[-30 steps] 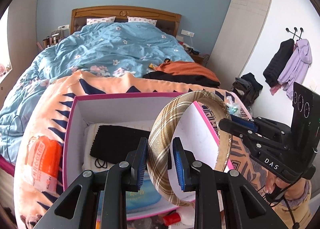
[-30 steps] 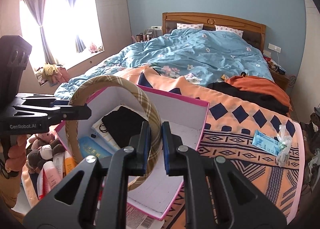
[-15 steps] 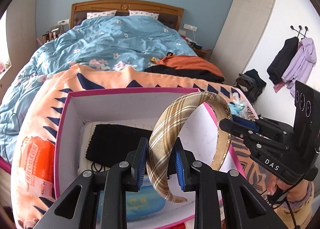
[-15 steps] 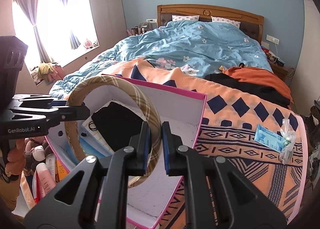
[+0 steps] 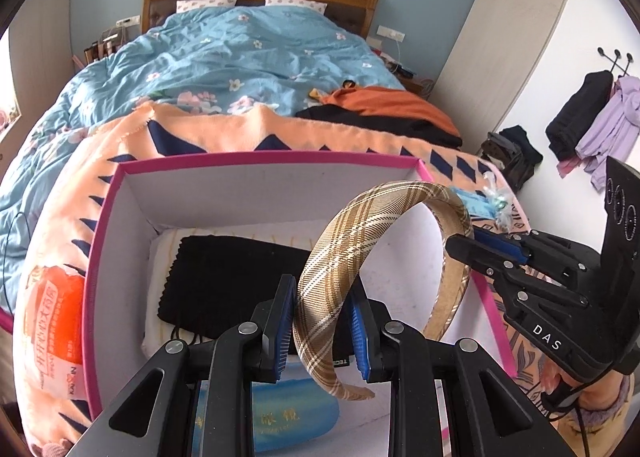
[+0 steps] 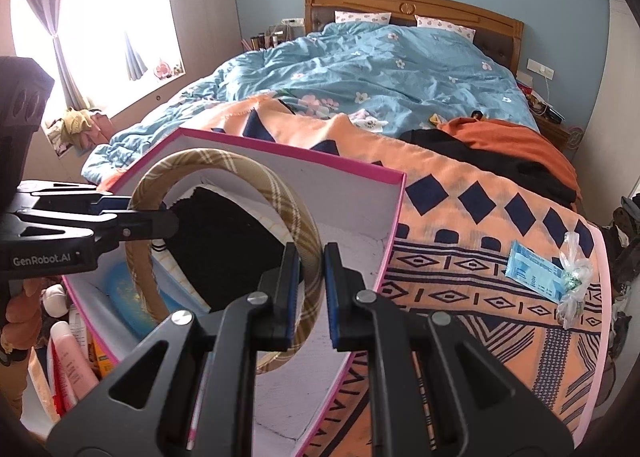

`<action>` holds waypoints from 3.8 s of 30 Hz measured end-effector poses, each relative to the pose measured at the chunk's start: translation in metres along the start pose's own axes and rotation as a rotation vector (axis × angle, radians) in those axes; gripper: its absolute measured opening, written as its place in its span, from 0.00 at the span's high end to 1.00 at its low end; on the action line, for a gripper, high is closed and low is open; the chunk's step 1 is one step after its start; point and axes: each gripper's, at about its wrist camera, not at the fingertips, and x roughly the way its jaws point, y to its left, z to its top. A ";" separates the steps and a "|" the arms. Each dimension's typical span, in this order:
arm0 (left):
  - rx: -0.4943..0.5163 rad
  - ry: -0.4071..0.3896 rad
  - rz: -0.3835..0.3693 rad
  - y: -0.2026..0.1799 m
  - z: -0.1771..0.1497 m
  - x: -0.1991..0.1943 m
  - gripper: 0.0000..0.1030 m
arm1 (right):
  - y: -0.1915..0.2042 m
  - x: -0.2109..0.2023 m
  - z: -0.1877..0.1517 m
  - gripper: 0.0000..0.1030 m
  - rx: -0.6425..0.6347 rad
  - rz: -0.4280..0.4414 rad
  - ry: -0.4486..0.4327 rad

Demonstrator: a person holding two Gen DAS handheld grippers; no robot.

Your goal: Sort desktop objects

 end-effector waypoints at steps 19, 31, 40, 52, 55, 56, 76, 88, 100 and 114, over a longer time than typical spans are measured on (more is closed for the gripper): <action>-0.022 0.133 0.044 0.004 0.013 0.046 0.75 | 0.003 0.032 0.002 0.86 -0.071 -0.109 0.087; -0.062 0.175 0.066 0.010 0.025 0.061 0.75 | 0.000 0.047 0.000 0.86 -0.064 -0.146 0.099; -0.003 0.223 0.071 0.004 0.014 0.064 0.69 | -0.006 0.037 -0.001 0.86 -0.021 -0.121 0.063; -0.049 0.426 0.115 0.001 0.009 0.107 0.79 | -0.008 0.015 -0.016 0.78 -0.009 -0.062 0.021; -0.100 0.439 0.117 0.005 0.010 0.112 0.85 | -0.010 0.012 -0.020 0.78 -0.004 -0.048 0.014; -0.118 0.431 0.109 0.006 0.011 0.111 0.85 | -0.010 0.011 -0.021 0.77 -0.001 -0.044 0.012; -0.273 0.307 0.074 0.023 0.022 0.102 0.74 | -0.003 -0.015 -0.044 0.68 0.002 0.019 -0.039; -0.092 -0.082 -0.065 -0.009 0.009 -0.018 0.31 | -0.007 -0.068 -0.059 0.54 0.060 0.127 -0.124; 0.061 -0.193 -0.136 -0.003 -0.098 -0.077 0.18 | 0.006 -0.110 -0.104 0.46 0.054 0.249 -0.125; 0.091 0.038 -0.142 -0.027 -0.158 -0.024 0.18 | -0.002 -0.058 -0.161 0.38 0.172 0.266 0.095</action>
